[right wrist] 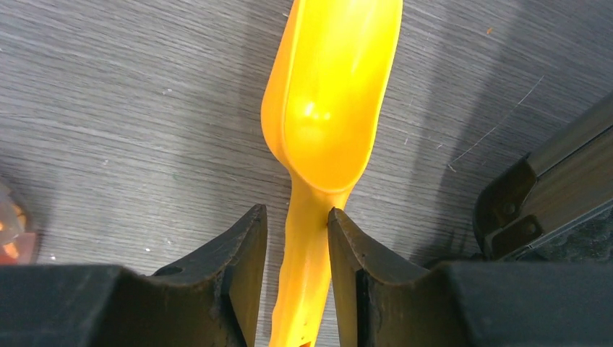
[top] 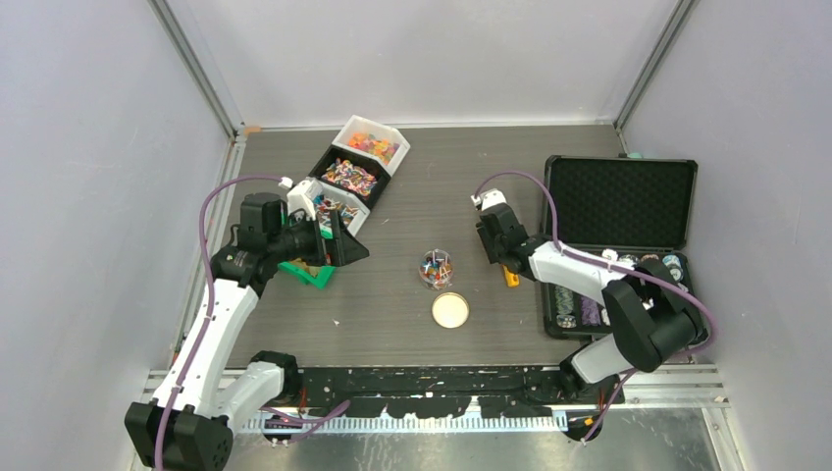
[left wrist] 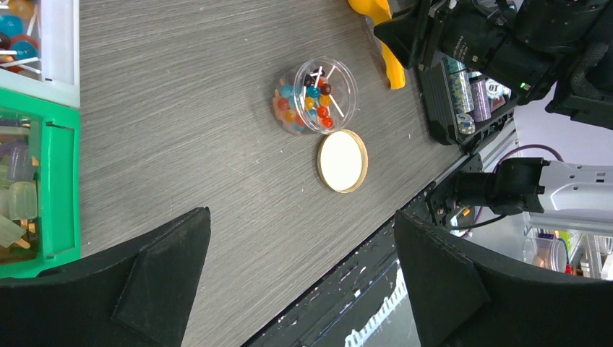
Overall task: Pack the candies
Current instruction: Place the spatula at the center of the board, then move the packing bottle to the center of the board.
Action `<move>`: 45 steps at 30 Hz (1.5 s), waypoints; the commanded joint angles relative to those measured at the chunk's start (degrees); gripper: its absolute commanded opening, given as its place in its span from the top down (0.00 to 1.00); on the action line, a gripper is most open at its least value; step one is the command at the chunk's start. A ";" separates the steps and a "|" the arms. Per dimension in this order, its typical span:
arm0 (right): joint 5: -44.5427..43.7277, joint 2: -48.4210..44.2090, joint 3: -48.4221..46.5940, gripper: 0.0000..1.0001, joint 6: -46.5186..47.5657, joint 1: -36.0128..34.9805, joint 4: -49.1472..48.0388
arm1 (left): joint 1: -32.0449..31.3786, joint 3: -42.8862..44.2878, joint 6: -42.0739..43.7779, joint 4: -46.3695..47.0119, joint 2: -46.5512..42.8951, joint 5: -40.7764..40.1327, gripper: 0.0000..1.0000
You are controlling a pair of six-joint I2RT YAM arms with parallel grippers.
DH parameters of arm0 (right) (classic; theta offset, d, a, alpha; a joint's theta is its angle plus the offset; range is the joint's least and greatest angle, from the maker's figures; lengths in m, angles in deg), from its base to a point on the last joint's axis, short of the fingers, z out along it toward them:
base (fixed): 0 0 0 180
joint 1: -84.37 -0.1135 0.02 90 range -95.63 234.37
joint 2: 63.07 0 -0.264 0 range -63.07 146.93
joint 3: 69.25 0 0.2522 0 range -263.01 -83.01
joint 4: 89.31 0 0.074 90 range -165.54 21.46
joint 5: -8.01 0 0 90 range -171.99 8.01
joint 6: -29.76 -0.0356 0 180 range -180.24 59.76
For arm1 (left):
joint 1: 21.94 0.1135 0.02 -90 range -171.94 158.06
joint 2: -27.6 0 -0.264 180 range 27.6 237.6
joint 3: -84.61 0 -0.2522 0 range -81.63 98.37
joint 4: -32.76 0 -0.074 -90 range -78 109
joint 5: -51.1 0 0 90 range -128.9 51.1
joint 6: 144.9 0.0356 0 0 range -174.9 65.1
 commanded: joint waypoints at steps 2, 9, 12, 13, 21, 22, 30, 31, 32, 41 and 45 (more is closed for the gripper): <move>2.03 -1.41 -3.38 0.57 0.56 0.19 1.29 | -0.24 1.07 0.56 0.55 -1.24 -0.17 0.00; 13.56 -8.92 -9.09 0.31 -3.73 -0.15 10.90 | -0.20 1.08 0.61 0.49 -1.24 -0.36 0.00; 14.86 -9.18 -10.53 0.35 -9.73 -1.44 12.69 | -0.19 1.03 0.56 0.42 -1.23 -0.48 0.00; 15.87 -8.58 -11.21 0.40 -11.73 -1.71 13.34 | -0.24 0.99 0.61 0.46 -1.18 -0.67 0.00; 17.40 -4.60 -12.04 0.52 -21.13 -6.82 11.25 | -0.28 -2.48 -6.04 4.17 2.77 1.40 0.00; 17.36 -4.21 -11.58 0.52 -22.36 -6.95 10.72 | -0.28 -3.16 -7.83 5.99 4.19 4.00 0.05; 18.17 -1.13 -7.29 0.60 -26.01 -7.34 6.43 | -12.23 -2.15 -15.16 16.86 17.09 -3.54 0.30; 17.73 -1.48 -7.22 0.60 -26.03 -7.34 6.87 | -14.15 -1.48 -16.03 18.34 19.47 -4.21 0.33; 17.09 -2.35 -7.16 0.59 -26.05 -7.37 7.44 | -15.84 -0.73 -16.54 19.67 21.91 -5.44 0.37; 10.15 -14.60 -4.87 0.54 -23.37 -7.27 12.31 | -22.23 5.83 -16.42 24.77 39.69 -9.65 0.64; 7.38 -19.60 -2.43 0.53 -22.58 -7.31 12.34 | -23.23 8.51 -16.14 24.23 43.35 -11.69 0.77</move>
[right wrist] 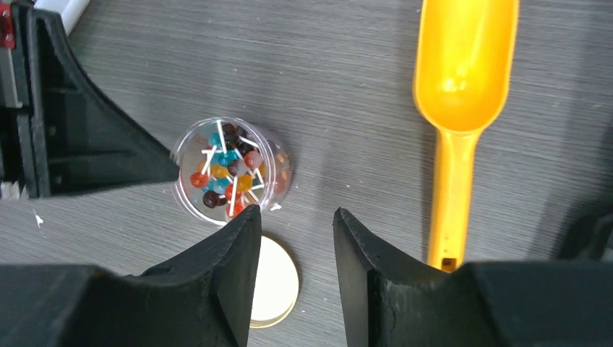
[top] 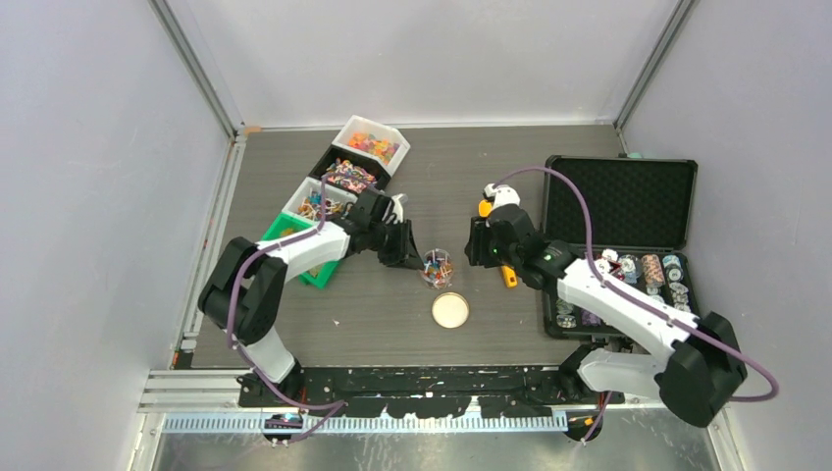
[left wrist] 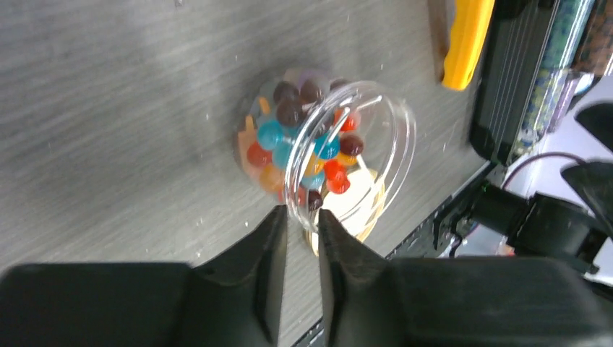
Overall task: Pack the candies
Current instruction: Move the packing bottle to the center of the board.
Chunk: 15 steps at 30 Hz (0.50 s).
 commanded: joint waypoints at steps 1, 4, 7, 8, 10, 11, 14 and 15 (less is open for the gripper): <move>-4.99 -5.57 2.59 0.53 1.39 -0.10 0.02 | -1.03 4.30 0.59 3.09 2.46 -4.47 0.81; -5.54 -8.03 4.32 0.52 1.83 -0.04 -0.37 | -1.83 5.56 1.93 1.31 2.99 -6.65 0.94; -5.62 -8.84 5.21 0.52 1.92 -0.03 -0.37 | -3.01 6.27 3.45 -0.85 1.78 -10.52 1.00; -5.48 -8.90 5.56 0.51 1.94 -0.09 -0.41 | -3.45 6.18 3.97 -1.08 1.14 -12.49 1.00; -5.18 -8.88 5.81 0.51 1.91 -0.02 -0.53 | -4.77 6.33 5.12 -1.59 0.16 -15.82 1.00; -5.09 -8.82 5.90 0.51 1.91 -0.05 -0.59 | -5.42 6.57 5.53 -2.04 -0.01 -16.81 1.00; -4.74 -8.66 5.91 0.52 1.88 -0.06 -1.00 | -5.81 6.85 5.07 -2.94 0.81 -16.89 0.88; -4.60 -8.60 5.87 0.51 1.89 0.02 -1.10 | -5.92 7.08 4.74 -3.74 1.52 -17.27 0.84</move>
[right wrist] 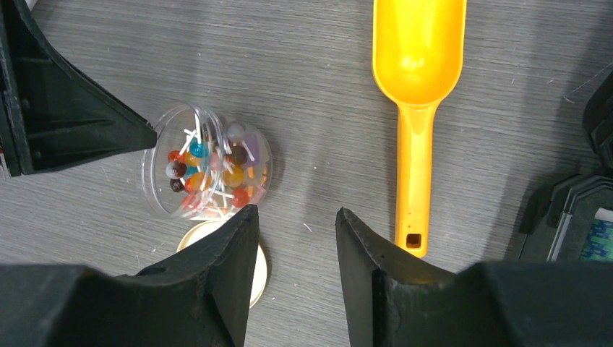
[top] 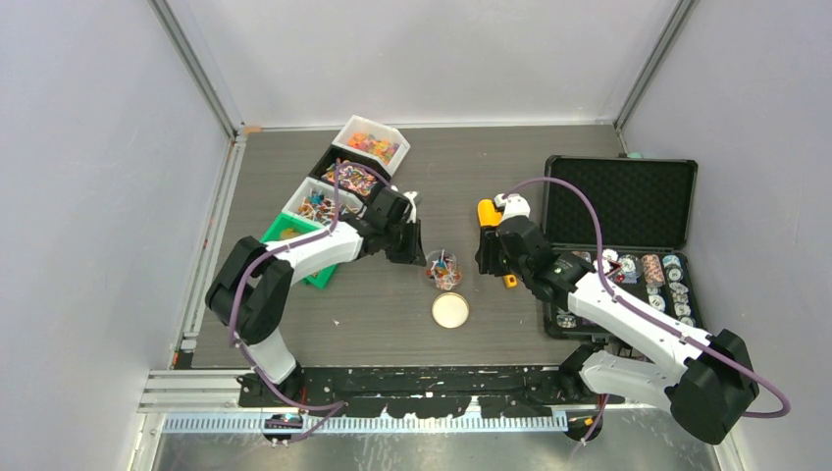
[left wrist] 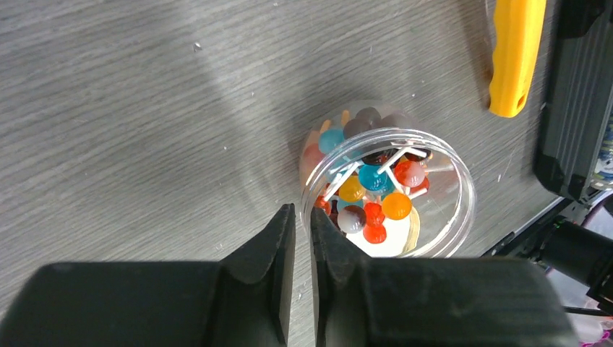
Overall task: Pack the candies
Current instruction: Move the packing bottle to the center of the board.
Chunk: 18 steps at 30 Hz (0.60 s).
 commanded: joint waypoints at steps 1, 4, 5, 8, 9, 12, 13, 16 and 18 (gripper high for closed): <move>-0.66 -0.79 -0.05 0.51 0.27 -0.09 -1.82 | -0.75 2.20 1.15 -3.20 -0.14 -4.48 0.83; -0.37 -0.62 -0.38 0.51 0.32 -0.07 -1.61 | -0.73 2.12 0.76 -3.04 0.05 -3.86 0.83; -0.33 -0.61 -0.40 0.51 0.22 -0.04 -1.53 | -0.73 2.16 0.48 -2.75 -0.15 -3.27 0.81; -0.02 -0.61 -0.35 0.51 0.14 -0.07 -1.55 | -0.70 2.12 -0.13 -1.67 -1.42 -1.71 0.77; 0.00 -0.57 -0.24 0.51 0.11 -0.07 -1.59 | -0.78 2.29 -0.31 -1.40 -1.68 -1.22 0.77; 0.08 -0.37 -0.18 0.51 -0.09 -0.11 -1.70 | -0.77 3.20 -0.37 -2.01 -1.93 -0.63 0.93; 0.11 -0.29 -0.29 0.51 0.01 -0.12 -1.76 | -0.78 3.54 -0.36 -2.39 -2.14 -0.73 0.99; 0.25 -0.05 -0.40 0.51 -0.04 -0.07 -1.88 | -0.78 3.78 -0.28 -2.97 -3.75 -2.55 1.00; 0.34 0.23 -0.41 0.51 -0.09 -0.05 -2.08 | -0.82 4.26 -0.03 -4.24 -4.73 -4.39 1.00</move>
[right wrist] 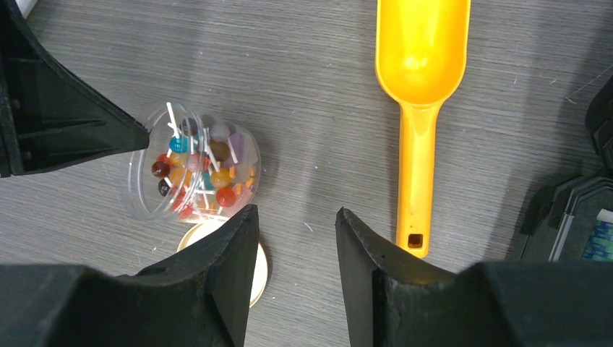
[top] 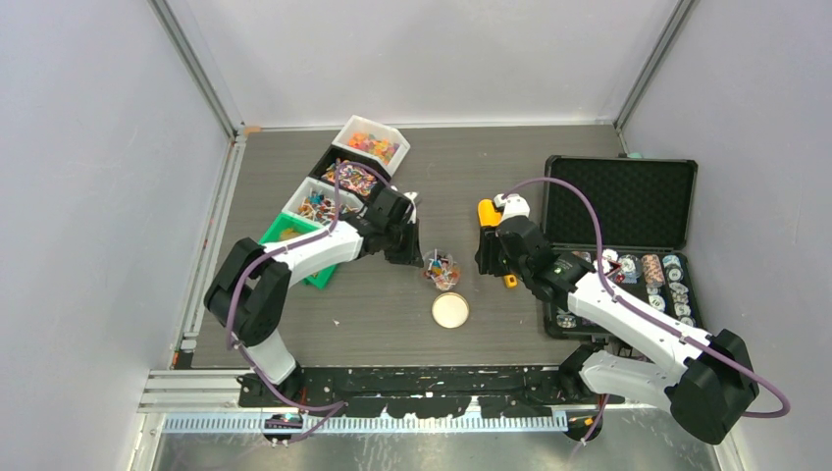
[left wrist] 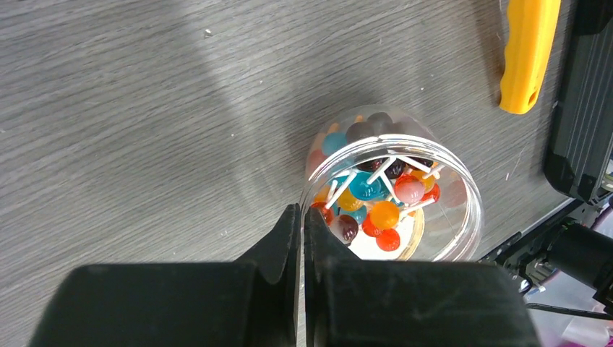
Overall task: Pack the candies
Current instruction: Move the packing bottle to the center of the board.
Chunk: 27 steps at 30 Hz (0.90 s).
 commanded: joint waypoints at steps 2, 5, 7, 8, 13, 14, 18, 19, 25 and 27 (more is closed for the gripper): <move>0.20 0.66 -0.55 0.51 -0.31 -0.05 -2.25 | -0.01 4.31 1.17 -3.50 -4.84 -4.49 1.00; 0.42 1.21 -0.62 0.51 -0.33 -0.04 -2.46 | -0.69 6.96 2.97 -9.48 -4.95 -9.77 1.00; 0.59 1.50 -0.60 0.51 -0.37 -0.04 -2.68 | -1.20 9.00 4.74 -13.38 -4.19 -14.18 1.00; 0.60 1.67 -0.48 0.51 -0.41 -0.03 -2.80 | -1.47 10.28 5.61 -15.12 -3.50 -16.23 0.99; 0.69 2.32 -0.68 0.51 -0.33 -0.08 -3.07 | -2.63 13.69 7.97 -20.12 0.10 -22.25 0.99; 0.67 2.41 -0.73 0.51 -0.33 -0.08 -3.08 | -3.46 14.13 8.26 -20.23 0.41 -23.64 0.99; 0.52 2.43 -0.78 0.51 -0.16 -0.07 -2.94 | -9.00 17.54 10.41 -22.76 1.53 -36.77 1.00; 0.39 2.33 -0.74 0.51 -0.21 -0.10 -2.87 | -10.38 17.35 11.25 -22.35 1.41 -40.22 1.00; 0.21 1.34 -0.66 0.51 -0.23 -0.10 -2.31 | -11.28 14.62 11.56 -18.44 2.07 -41.08 1.00; 0.16 0.90 -0.54 0.51 -0.18 -0.10 -2.21 | -11.42 16.05 11.12 -20.40 3.20 -41.59 1.00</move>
